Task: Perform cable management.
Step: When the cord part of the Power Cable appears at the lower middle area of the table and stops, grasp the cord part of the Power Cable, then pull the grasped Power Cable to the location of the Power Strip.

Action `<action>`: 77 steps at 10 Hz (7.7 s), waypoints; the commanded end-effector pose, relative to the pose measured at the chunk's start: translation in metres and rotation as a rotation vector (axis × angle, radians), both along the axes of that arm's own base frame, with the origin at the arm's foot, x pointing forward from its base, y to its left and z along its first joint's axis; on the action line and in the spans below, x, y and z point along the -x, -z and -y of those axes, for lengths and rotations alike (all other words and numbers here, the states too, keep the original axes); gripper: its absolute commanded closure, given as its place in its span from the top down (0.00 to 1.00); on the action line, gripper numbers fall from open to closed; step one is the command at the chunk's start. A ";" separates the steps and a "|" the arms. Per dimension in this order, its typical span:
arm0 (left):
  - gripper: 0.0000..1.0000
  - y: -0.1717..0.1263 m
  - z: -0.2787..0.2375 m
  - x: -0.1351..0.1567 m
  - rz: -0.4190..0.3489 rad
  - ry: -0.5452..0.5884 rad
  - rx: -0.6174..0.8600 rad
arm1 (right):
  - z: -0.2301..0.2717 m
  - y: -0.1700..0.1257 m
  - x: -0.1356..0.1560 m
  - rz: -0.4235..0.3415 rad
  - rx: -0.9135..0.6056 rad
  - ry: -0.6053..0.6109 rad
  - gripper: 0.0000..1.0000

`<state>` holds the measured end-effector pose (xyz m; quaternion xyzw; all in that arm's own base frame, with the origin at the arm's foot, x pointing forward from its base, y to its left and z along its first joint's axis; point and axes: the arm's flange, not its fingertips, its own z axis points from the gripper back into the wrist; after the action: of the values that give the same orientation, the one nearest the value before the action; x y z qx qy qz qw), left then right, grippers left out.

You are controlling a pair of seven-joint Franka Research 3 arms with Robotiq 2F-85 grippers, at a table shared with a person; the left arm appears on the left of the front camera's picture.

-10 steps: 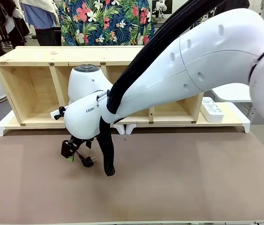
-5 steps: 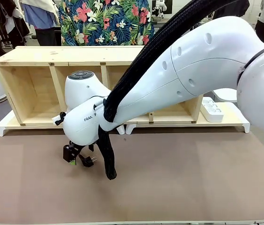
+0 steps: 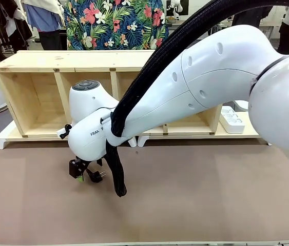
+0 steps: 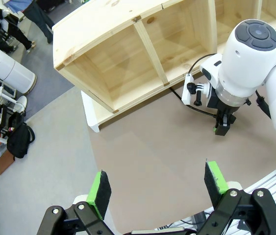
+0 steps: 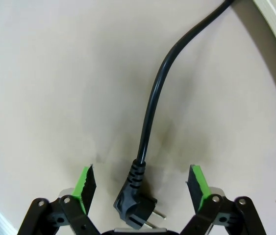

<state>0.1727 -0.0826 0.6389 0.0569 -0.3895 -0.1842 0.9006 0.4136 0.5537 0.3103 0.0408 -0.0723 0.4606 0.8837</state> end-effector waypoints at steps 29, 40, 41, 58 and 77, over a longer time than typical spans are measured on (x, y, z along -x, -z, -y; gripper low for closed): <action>1.00 -0.001 0.000 -0.002 0.009 0.006 0.002 | 0.007 -0.020 0.012 -0.013 0.034 0.057 0.15; 1.00 -0.001 0.000 -0.002 0.009 0.006 0.002 | 0.084 -0.083 0.112 -0.016 0.077 0.109 0.15; 1.00 -0.001 0.000 -0.002 0.009 0.006 0.002 | 0.094 -0.088 0.122 0.001 0.072 0.127 0.15; 1.00 -0.001 0.000 -0.002 0.009 0.006 0.002 | 0.144 -0.096 0.187 0.101 0.006 0.242 0.15; 1.00 -0.001 0.000 -0.002 0.009 0.006 0.002 | 0.408 -0.132 0.237 0.142 -0.111 0.728 0.15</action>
<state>0.1728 -0.0826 0.6391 0.0569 -0.3895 -0.1841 0.9006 0.2237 0.2127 0.5275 0.0294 -0.1652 0.1181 0.9787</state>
